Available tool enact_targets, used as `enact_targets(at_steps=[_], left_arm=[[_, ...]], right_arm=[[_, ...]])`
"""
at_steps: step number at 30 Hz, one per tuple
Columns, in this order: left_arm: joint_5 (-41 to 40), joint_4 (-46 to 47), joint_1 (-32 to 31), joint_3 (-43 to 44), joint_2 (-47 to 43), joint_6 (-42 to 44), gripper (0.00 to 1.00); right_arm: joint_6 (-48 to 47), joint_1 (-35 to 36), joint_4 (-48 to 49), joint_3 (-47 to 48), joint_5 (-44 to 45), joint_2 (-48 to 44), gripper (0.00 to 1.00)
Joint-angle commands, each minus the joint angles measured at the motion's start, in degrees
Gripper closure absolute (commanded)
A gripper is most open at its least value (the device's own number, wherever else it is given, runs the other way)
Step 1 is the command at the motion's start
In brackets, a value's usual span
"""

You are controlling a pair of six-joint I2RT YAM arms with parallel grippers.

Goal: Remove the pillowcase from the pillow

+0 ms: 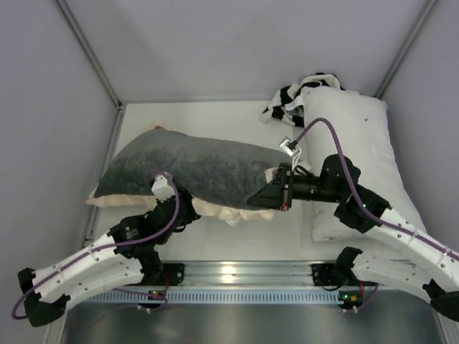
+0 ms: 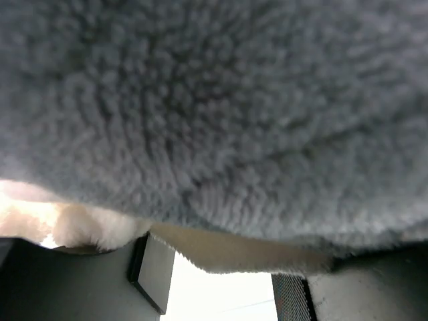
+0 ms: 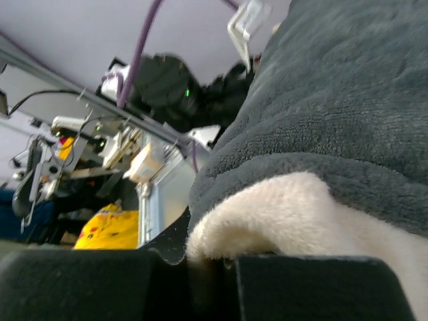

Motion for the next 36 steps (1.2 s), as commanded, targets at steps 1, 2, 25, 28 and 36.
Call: enact_targets(at_steps=[1, 2, 25, 28, 36], left_arm=[[-10.52, 1.13, 0.04, 5.41, 0.33, 2.02, 0.44], [-11.66, 1.21, 0.04, 6.20, 0.41, 2.19, 0.43], [-1.85, 17.47, -0.05, 28.88, 21.21, 29.96, 0.20], [2.38, 17.48, 0.04, 31.52, 27.46, 29.62, 0.19], [0.89, 17.48, -0.05, 30.03, 23.54, 26.36, 0.18]], right_arm=[[6.36, 5.42, 5.09, -1.73, -2.25, -3.93, 1.00], [6.37, 8.30, 4.39, -2.35, -1.64, -4.20, 1.00], [-5.50, 32.67, 6.93, 3.54, 15.94, 7.24, 1.00], [-5.85, 32.32, 7.02, 1.69, 19.81, 2.40, 1.00], [-7.95, 30.74, -0.08, 3.26, 23.86, -2.36, 1.00]])
